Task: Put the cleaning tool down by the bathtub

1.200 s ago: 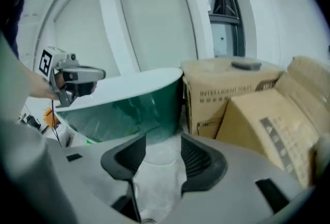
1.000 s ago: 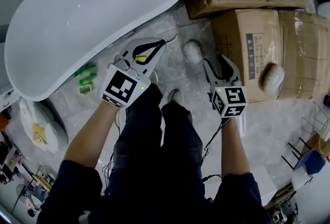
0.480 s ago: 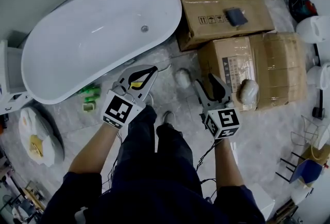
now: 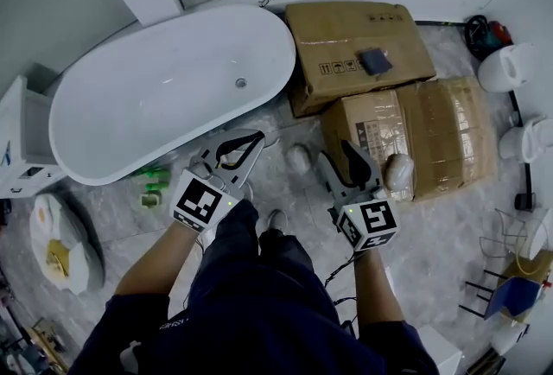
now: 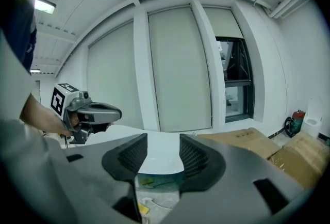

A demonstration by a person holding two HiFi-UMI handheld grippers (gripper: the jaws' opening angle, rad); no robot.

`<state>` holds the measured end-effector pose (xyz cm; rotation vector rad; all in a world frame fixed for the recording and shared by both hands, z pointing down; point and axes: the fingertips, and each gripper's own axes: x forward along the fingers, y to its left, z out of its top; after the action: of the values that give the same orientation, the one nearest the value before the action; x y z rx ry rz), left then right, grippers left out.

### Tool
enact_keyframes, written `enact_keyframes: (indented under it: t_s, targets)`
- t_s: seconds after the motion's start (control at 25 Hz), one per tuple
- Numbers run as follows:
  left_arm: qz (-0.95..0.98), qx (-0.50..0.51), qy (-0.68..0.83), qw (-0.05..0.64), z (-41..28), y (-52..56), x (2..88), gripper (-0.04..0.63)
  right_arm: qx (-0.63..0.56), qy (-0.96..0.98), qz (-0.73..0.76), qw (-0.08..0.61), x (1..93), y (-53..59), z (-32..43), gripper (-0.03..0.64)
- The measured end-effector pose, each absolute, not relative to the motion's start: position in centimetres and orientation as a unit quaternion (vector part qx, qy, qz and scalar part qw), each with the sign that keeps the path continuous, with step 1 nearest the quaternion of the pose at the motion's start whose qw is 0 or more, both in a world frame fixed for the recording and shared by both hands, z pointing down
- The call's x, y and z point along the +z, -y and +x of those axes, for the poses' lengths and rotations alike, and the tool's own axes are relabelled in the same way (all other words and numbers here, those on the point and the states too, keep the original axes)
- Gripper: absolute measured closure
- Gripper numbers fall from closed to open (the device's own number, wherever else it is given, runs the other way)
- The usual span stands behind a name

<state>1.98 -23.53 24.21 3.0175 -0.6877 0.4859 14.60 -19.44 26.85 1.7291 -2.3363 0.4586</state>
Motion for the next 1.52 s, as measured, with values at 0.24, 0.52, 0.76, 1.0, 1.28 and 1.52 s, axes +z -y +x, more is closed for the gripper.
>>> enact_keyframes:
  t_s: [0.24, 0.52, 0.76, 1.0, 1.28, 1.52]
  targets:
    - [0.965, 0.134, 0.224, 0.001, 2.0, 22.5, 21.3, 0.563, 0.129, 0.796, 0.586, 0.08, 22.8, 19.0, 14.2, 0.434]
    - [0.968, 0.122, 0.22, -0.012, 2.5, 22.0, 19.1, 0.563, 0.117, 0.802, 0.581, 0.068, 20.5, 18.4, 13.7, 0.474]
    - [0.97, 0.116, 0.215, -0.019, 2.9, 21.5, 18.1, 0.563, 0.105, 0.807, 0.578, 0.062, 19.2, 17.9, 13.2, 0.52]
    - [0.971, 0.111, 0.211, -0.028, 2.9, 20.9, 17.0, 0.563, 0.09, 0.81, 0.577, 0.049, 17.6, 17.4, 13.0, 0.565]
    - [0.971, 0.108, 0.211, -0.031, 3.1, 20.5, 16.5, 0.563, 0.09, 0.809, 0.58, 0.037, 17.0, 16.6, 13.1, 0.611]
    - [0.973, 0.098, 0.208, -0.024, 3.5, 20.3, 16.4, 0.563, 0.086, 0.815, 0.572, 0.038, 16.9, 16.4, 12.9, 0.612]
